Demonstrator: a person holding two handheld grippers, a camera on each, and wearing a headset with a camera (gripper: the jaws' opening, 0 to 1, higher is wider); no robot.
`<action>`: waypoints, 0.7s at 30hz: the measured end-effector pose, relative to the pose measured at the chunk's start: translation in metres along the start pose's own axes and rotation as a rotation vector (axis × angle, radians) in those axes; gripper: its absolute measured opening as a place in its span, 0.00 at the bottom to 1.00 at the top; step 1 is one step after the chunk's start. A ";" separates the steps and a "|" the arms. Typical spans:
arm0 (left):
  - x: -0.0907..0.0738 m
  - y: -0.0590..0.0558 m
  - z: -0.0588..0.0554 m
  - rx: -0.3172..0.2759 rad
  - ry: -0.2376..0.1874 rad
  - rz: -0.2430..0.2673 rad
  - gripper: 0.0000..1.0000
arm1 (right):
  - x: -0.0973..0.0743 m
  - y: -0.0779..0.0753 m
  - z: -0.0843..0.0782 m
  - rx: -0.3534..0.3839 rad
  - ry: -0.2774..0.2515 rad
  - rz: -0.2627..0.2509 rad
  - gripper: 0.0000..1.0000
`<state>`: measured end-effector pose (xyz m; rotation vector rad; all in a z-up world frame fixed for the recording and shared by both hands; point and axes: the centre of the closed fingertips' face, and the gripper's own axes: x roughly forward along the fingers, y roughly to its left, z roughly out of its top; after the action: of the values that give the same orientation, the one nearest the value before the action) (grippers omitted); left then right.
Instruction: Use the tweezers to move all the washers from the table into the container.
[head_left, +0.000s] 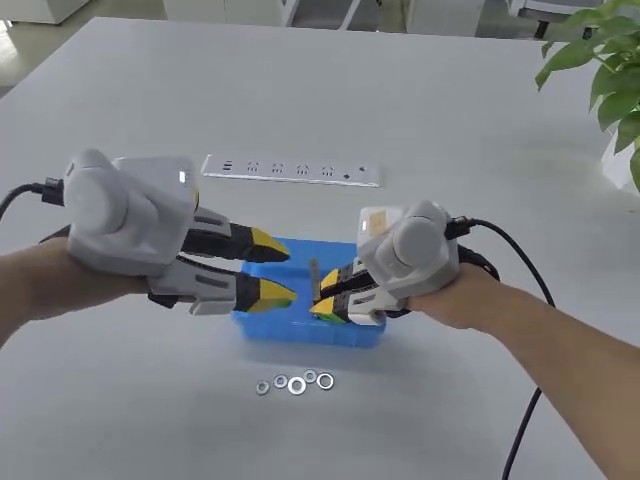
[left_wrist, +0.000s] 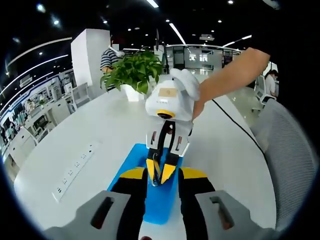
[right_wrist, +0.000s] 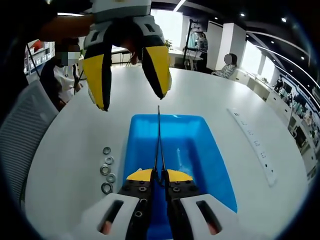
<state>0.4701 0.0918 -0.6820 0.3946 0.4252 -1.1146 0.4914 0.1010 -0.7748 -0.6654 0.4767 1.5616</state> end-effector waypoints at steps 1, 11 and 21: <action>0.003 0.001 0.001 0.005 0.002 -0.007 0.28 | 0.000 0.000 0.000 -0.003 0.000 0.001 0.09; 0.019 0.004 0.006 0.048 0.015 -0.044 0.16 | 0.000 0.001 0.000 -0.033 0.010 0.016 0.10; 0.025 0.003 0.009 0.062 0.007 -0.066 0.09 | -0.001 0.002 -0.003 -0.040 0.014 0.023 0.10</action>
<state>0.4840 0.0690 -0.6870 0.4413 0.4127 -1.1929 0.4903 0.0980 -0.7760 -0.7045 0.4658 1.5923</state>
